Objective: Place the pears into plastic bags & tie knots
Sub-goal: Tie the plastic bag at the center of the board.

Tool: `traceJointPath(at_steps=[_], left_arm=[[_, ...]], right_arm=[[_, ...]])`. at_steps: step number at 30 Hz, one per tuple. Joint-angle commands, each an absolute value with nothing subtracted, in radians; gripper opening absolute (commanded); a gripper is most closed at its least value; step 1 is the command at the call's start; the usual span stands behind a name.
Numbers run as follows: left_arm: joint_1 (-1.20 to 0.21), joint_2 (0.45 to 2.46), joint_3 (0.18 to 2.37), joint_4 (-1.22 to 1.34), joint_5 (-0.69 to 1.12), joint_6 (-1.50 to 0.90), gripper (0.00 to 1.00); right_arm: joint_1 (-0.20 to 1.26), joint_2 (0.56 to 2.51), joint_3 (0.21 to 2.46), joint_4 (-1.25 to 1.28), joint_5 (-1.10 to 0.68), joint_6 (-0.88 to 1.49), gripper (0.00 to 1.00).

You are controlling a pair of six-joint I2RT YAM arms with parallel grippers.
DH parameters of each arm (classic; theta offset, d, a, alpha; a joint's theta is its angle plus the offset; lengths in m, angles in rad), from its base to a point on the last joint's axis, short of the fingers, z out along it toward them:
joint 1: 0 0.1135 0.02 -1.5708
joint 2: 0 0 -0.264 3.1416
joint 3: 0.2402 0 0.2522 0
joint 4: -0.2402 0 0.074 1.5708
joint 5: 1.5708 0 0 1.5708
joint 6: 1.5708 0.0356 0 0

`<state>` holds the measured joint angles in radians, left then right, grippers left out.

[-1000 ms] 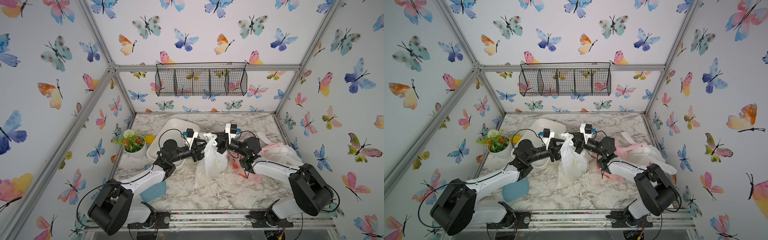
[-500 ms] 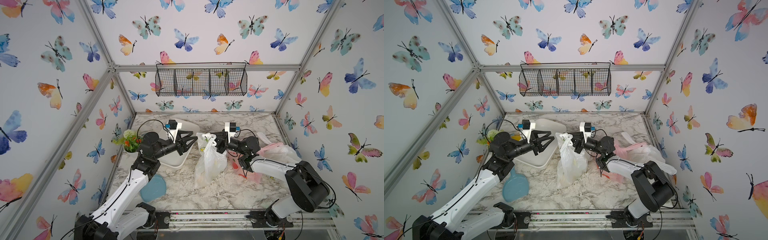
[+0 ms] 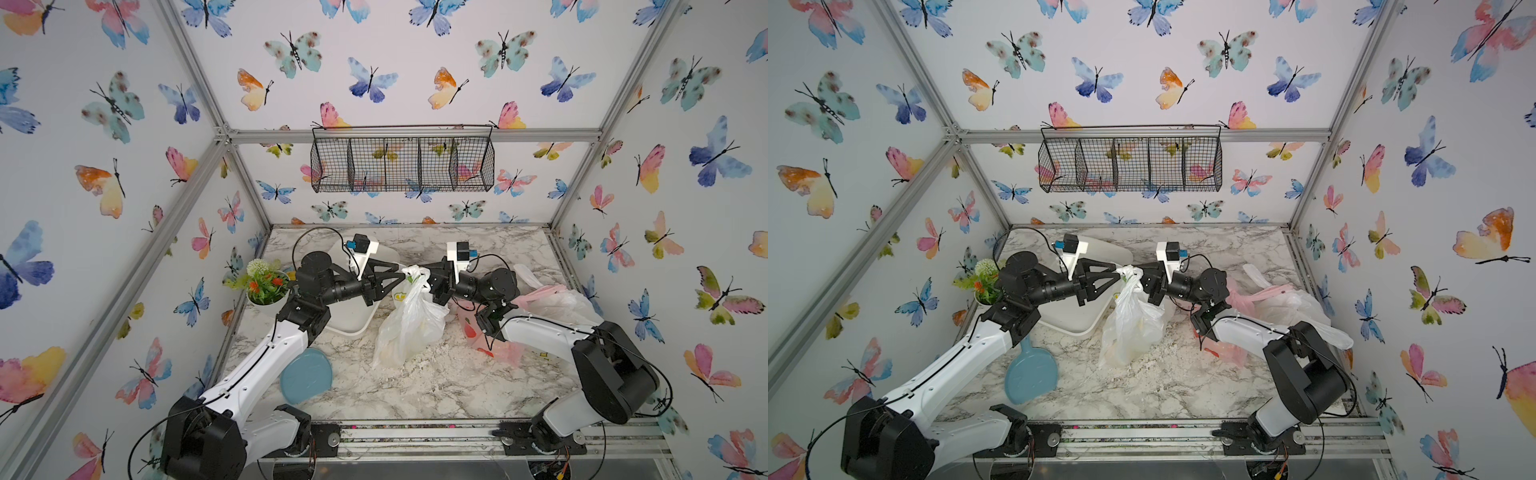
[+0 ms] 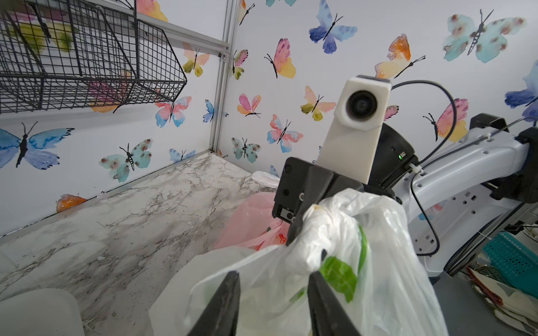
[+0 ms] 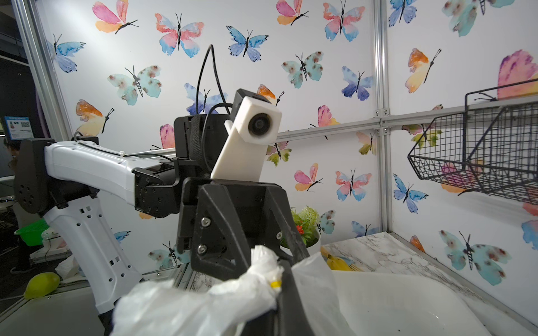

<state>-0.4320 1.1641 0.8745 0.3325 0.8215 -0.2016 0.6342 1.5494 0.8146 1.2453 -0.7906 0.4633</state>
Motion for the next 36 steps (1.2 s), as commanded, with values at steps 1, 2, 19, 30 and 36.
traceJointPath(at_steps=[1,2,19,30,36], left_arm=[[-0.443,1.148,0.893,0.353,0.857,-0.173,0.42],[-0.443,1.153,0.898,0.354,0.858,-0.170,0.42],[-0.456,1.189,0.957,0.287,0.869,-0.119,0.27],[-0.455,1.176,0.945,0.260,0.868,-0.102,0.20],[-0.455,1.181,0.959,0.274,0.871,-0.100,0.05]], right_arm=[[0.632,1.557,0.851,1.240,-0.815,0.474,0.02],[0.632,1.557,0.853,1.238,-0.818,0.475,0.02],[0.632,1.562,0.859,1.236,-0.819,0.484,0.02],[0.632,1.562,0.860,1.238,-0.830,0.492,0.02],[0.632,1.556,0.865,1.225,-0.827,0.493,0.04]])
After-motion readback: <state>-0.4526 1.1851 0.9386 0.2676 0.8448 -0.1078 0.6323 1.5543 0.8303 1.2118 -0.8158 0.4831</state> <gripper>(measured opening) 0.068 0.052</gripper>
